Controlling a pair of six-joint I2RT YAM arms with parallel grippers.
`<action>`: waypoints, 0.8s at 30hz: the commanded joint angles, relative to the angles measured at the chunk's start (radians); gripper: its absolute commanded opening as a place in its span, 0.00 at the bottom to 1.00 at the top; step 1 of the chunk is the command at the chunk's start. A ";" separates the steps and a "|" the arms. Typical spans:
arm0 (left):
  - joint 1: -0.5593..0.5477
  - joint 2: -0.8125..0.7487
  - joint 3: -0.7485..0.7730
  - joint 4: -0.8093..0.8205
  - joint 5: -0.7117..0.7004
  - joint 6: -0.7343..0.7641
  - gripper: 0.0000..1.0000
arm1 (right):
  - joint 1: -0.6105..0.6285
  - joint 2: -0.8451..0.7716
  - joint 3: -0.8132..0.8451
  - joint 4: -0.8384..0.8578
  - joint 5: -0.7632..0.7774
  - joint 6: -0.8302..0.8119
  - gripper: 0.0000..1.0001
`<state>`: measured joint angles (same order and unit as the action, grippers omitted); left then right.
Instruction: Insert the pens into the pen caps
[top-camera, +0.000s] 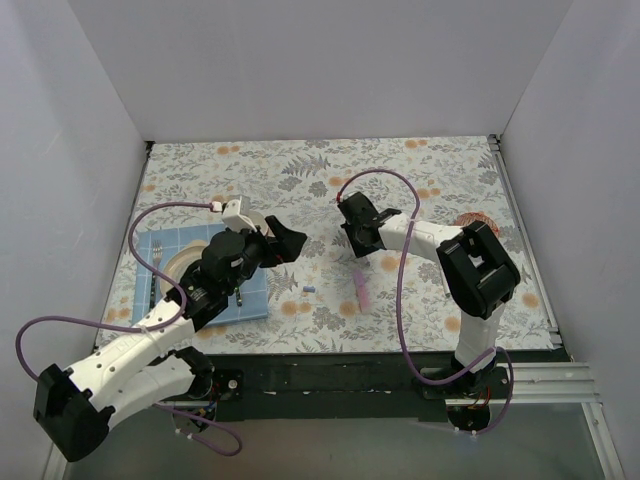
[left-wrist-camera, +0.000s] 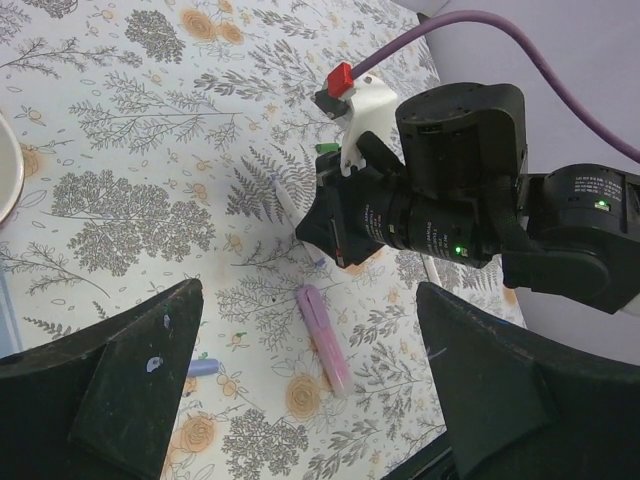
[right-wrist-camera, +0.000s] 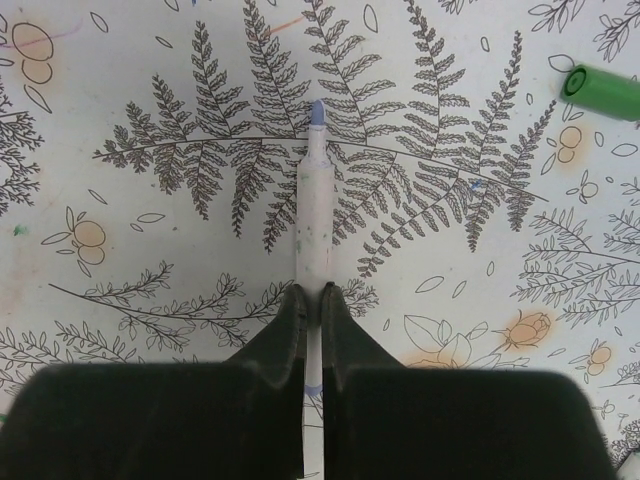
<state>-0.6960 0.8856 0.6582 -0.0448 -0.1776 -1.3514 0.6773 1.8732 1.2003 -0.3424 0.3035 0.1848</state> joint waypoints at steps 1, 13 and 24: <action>-0.003 -0.011 -0.029 -0.004 -0.007 0.009 0.87 | 0.005 0.032 0.002 -0.055 0.006 0.010 0.01; -0.005 0.306 0.009 0.138 0.078 -0.141 0.83 | 0.007 -0.163 -0.143 0.118 0.032 0.045 0.01; -0.013 0.510 0.127 0.194 0.127 -0.192 0.81 | 0.005 -0.210 -0.182 0.100 -0.003 0.007 0.16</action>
<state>-0.6998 1.3994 0.7471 0.1181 -0.0647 -1.5276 0.6811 1.6531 1.0035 -0.2279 0.3126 0.2207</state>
